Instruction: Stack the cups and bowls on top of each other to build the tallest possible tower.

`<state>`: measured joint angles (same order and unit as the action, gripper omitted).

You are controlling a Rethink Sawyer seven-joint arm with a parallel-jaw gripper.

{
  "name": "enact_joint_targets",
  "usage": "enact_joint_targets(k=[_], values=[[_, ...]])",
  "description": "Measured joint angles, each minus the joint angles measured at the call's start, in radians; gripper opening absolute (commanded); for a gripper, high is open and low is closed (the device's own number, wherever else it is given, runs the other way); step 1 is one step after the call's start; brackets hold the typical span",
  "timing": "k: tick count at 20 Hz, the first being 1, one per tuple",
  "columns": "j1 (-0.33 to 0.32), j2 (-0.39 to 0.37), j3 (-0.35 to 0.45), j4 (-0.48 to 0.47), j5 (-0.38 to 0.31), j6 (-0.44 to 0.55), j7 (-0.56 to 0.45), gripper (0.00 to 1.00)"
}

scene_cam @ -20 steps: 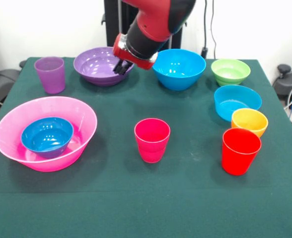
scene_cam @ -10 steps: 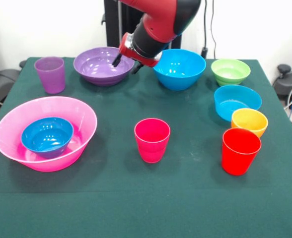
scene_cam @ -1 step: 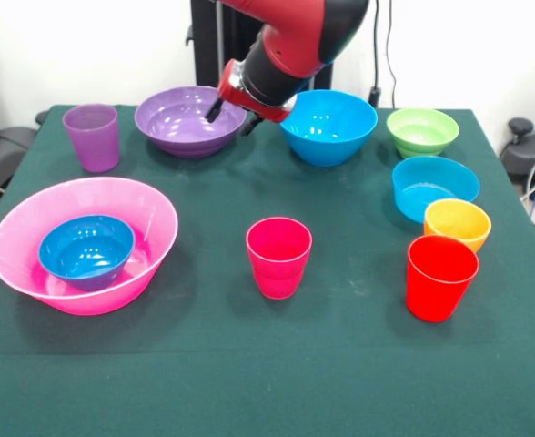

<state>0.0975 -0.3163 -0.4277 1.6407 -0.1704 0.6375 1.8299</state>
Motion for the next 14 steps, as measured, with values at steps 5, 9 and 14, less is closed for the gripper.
enact_joint_targets(k=[5,9,14], values=[[0.0,0.013,-0.002,0.0,-0.007,0.0,0.0,1.0],[0.0,0.038,-0.004,0.0,-0.013,0.0,0.0,1.0],[0.001,0.067,-0.008,-0.001,-0.02,-0.01,0.0,1.0]])
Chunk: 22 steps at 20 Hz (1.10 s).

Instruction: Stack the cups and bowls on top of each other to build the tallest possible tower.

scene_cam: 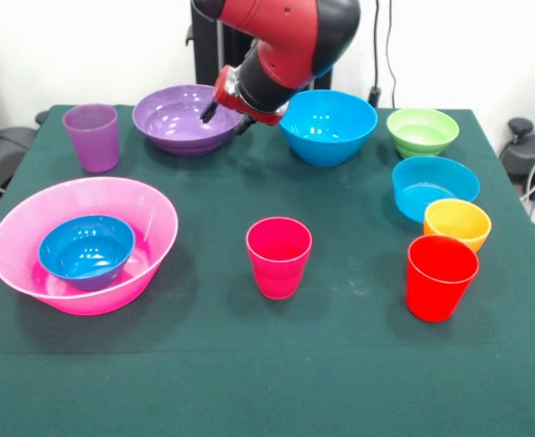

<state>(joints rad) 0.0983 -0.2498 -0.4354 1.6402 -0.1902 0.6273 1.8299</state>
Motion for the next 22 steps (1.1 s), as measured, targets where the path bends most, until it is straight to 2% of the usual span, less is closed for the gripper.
enact_joint_targets(k=[9,21,22], values=[[0.012,0.048,-0.012,0.0,0.0,-0.042,0.0,1.0],[0.038,0.082,-0.017,0.0,0.0,-0.044,0.0,1.0],[0.038,0.082,-0.017,-0.001,0.0,-0.044,0.0,0.0]])
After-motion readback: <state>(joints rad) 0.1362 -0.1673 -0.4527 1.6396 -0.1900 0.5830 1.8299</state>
